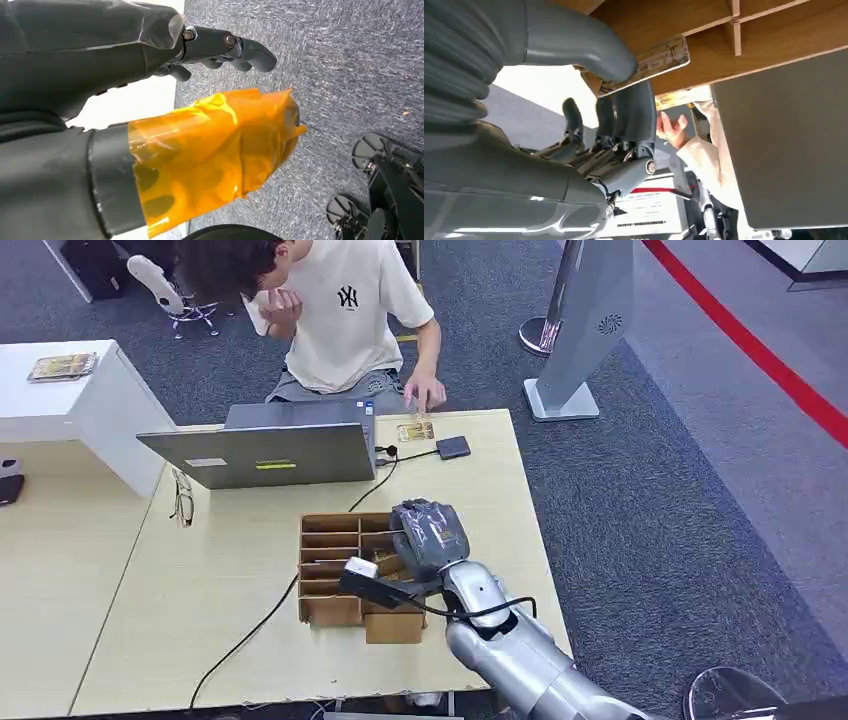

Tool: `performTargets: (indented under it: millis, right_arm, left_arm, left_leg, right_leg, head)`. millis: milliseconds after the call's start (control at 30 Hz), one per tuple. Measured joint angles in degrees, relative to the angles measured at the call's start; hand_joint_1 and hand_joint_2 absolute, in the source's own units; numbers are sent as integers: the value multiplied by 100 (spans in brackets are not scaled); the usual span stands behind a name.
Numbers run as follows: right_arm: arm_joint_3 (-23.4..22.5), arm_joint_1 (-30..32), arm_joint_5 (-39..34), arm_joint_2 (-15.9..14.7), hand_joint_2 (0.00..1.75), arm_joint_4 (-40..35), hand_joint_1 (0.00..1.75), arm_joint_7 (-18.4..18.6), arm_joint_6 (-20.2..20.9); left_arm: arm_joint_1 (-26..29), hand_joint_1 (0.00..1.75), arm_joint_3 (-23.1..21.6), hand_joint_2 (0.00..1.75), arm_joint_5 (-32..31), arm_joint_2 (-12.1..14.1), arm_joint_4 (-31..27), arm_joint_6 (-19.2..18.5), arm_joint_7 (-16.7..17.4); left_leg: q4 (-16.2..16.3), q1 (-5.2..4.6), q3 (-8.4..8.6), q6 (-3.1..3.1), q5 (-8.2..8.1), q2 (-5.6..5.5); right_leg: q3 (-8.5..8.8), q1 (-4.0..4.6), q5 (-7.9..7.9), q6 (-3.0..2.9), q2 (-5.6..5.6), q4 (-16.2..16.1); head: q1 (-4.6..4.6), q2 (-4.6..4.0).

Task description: Pass the card to the sensor for recognition and then transmit it.

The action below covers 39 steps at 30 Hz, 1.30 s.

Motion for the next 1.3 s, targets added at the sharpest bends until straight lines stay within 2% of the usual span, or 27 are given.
performTargets:
  millis: [700, 867, 1000, 1133, 1233, 1300]
  right_arm:
    - [-85, -89, -135, 37, 175, 114, 175, -48, -37]
    - [-175, 22, -421, 29, 175, -288, 175, -98, -30]
    - [-304, 270, -757, -37, 175, -764, 175, -365, -153]
    - [-483, 657, -1128, -208, 175, -1669, 175, -652, -413]
    - [-647, 952, -1704, -343, 175, -2333, 175, -1017, -540]
    - [-789, 1162, -2317, -415, 175, -2809, 175, -1384, -603]
  left_arm:
    - [-1, 0, 0, 0, -4, -2, 0, -4, 44]
    - [-1, 0, 0, 0, 37, -22, 0, -4, 42]
    - [5, 0, 2, 0, 107, -57, -2, 13, 33]
    - [7, 0, 4, 0, 168, -120, -9, 26, 4]
    - [15, 0, 7, 0, 210, -179, -39, 35, -11]
    - [16, 0, 7, 0, 225, -225, -68, 44, -57]
  left_leg:
    - [0, 0, 2, -1, 1, 0]
    - [1, 0, 3, -1, 1, 1]
    - [2, -1, 0, -1, 0, 0]
    - [2, -2, -1, 0, -1, 0]
    - [2, -3, -2, 0, -2, 0]
    - [2, -3, -2, 1, -3, 0]
  right_leg:
    - [1, 0, 0, 0, 0, 0]
    - [-1, 0, 0, -1, 2, 0]
    - [-3, 0, 0, 0, 1, 0]
    - [-4, -1, 0, 0, 1, -1]
    - [-4, -2, 0, 1, 1, -2]
    - [-4, -2, 0, 1, 0, -2]
  head:
    - [0, 0]
    - [0, 0]
    - [0, 0]
    - [0, 0]
    - [-2, 0]
    - [0, 0]
